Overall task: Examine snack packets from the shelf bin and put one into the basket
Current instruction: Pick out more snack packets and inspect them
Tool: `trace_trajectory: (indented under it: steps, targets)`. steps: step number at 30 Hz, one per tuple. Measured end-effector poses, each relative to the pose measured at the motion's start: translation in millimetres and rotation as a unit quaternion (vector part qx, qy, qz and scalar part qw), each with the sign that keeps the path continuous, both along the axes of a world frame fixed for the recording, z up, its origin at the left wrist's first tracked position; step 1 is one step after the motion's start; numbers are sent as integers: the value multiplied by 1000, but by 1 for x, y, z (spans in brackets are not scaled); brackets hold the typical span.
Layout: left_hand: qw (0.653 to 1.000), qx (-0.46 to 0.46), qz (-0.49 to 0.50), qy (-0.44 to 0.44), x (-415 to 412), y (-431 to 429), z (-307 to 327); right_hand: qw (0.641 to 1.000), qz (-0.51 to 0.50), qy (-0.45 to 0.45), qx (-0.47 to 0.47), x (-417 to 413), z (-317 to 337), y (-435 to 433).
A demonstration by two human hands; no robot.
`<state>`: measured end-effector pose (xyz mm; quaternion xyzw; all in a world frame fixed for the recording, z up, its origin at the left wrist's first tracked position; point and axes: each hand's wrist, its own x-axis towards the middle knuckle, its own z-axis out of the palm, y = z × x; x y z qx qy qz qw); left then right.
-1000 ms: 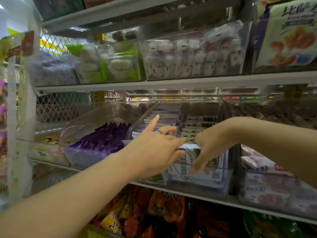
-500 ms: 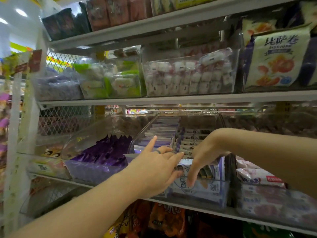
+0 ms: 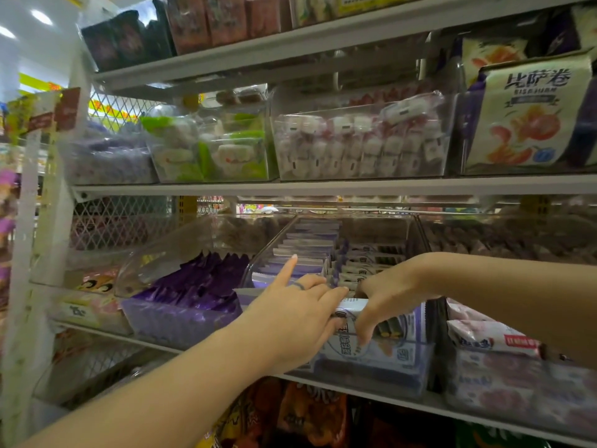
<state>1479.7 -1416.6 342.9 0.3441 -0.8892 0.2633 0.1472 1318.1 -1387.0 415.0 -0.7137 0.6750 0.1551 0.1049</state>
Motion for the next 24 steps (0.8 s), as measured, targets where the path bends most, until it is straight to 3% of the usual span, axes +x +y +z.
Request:
trace_trajectory:
  steps: [6,10,16,20,24]
  targets:
    - [998,-47,5,36,-1,0,-14,988,73,40,-133,-7,-7,3]
    - [998,-65,20,13,0,7,-19,972,100,86,-193,-16,-20,5]
    - [991,-105,52,-64,-6,2,-34,894,198,255,-310,-33,-55,6]
    - [988,-115,56,-83,-9,-5,-27,883,202,271,-325,-30,-58,1]
    - [993,-81,26,-82,-4,-1,-21,900,194,253,-296,-28,-62,8]
